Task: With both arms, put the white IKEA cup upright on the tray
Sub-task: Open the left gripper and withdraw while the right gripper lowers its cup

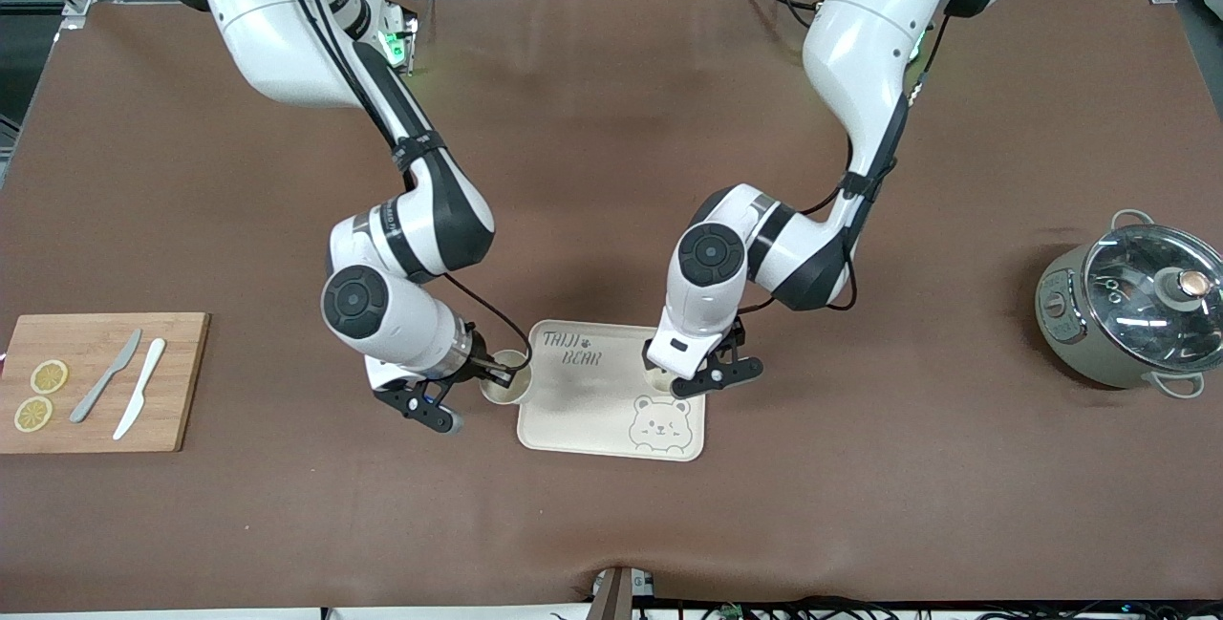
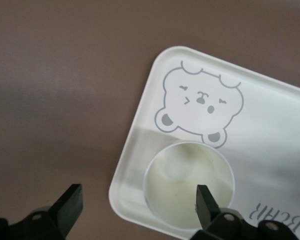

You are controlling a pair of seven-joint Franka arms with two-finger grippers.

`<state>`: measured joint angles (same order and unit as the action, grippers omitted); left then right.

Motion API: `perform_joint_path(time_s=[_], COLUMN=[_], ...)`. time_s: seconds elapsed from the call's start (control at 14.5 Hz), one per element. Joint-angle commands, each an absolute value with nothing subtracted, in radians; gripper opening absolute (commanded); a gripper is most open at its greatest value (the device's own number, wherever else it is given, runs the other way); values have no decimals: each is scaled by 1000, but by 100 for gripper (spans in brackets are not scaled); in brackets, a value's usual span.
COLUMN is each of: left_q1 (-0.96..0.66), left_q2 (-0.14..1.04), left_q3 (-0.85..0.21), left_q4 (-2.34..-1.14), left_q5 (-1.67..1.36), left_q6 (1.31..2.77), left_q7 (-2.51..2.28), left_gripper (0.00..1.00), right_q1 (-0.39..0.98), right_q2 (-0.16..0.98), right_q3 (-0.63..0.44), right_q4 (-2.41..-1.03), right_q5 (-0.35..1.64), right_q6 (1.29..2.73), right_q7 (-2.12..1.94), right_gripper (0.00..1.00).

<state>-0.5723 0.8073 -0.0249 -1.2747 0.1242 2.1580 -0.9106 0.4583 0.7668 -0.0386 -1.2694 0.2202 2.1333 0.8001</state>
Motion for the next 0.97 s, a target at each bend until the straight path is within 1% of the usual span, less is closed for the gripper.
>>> perform_joint_path(time_s=[0.0, 0.21, 0.41, 0.69, 0.9], left_q1=[-548, -538, -474, -362, -282], left_q2=[759, 695, 638, 612, 586], left_q3=[-24, -18, -21, -20, -15], left_q4=[-1285, -1287, -1290, -1292, -1293], left_q5=[146, 141, 105, 92, 97], left_q6=[2091, 2034, 1996, 1910, 1853], left_q7=[-927, -881, -769, -561, -272], left_gripper=[100, 100, 100, 100, 100], right_q1=[501, 537, 560, 583, 584], right_q2=[801, 836, 862, 891, 896], right_q3=[-52, -52, -52, -55, -54], right_q4=[-1247, -1247, -1249, -1249, -1249], right_q5=[190, 115, 91, 63, 63], right_q6=[2186, 2229, 2267, 2304, 2315], right_q7=[896, 994, 1037, 1077, 1077], right_gripper=[0, 0, 0, 0, 0])
